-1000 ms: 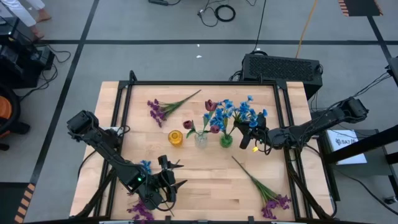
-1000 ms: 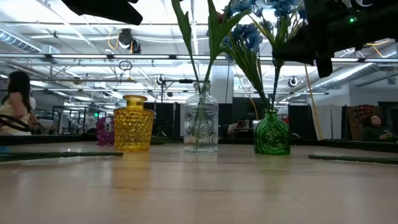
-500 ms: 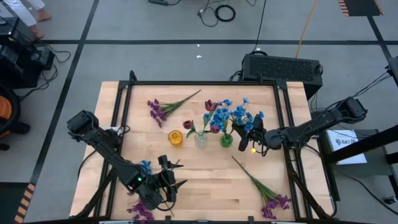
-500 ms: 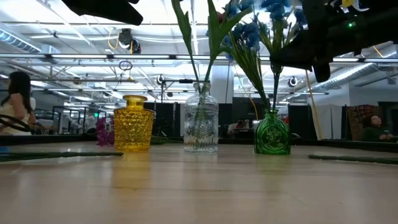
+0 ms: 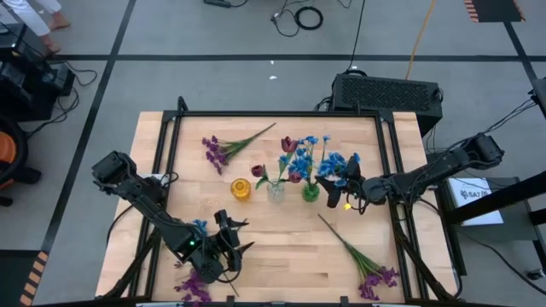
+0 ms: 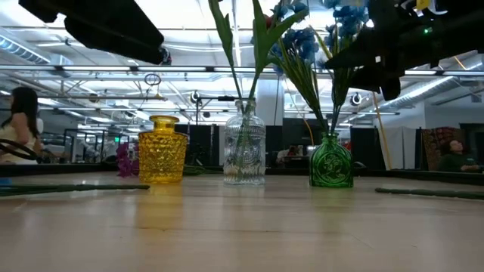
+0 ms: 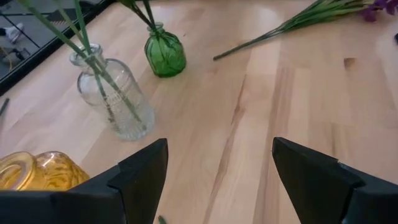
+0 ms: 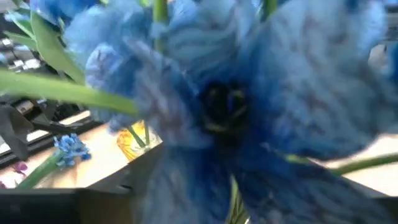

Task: Sort flowers into vase by color
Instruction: Put the right blue flowers into the green vase

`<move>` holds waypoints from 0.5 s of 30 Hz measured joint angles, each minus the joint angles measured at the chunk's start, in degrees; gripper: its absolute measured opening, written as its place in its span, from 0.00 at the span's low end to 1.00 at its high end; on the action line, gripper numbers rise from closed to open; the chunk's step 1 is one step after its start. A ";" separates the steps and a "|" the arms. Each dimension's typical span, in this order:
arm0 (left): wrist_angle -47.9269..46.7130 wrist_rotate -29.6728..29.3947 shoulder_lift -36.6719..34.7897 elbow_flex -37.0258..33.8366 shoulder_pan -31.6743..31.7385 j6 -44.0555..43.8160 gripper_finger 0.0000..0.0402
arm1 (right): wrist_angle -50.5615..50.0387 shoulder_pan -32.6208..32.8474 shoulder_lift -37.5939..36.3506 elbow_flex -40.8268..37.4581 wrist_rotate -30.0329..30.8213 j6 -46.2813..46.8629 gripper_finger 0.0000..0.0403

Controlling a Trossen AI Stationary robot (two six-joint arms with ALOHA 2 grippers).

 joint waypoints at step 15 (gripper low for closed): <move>0.96 0.00 0.00 -0.02 -0.04 0.33 0.73 | -21.34 0.00 -17.85 0.03 -1.19 0.81 0.72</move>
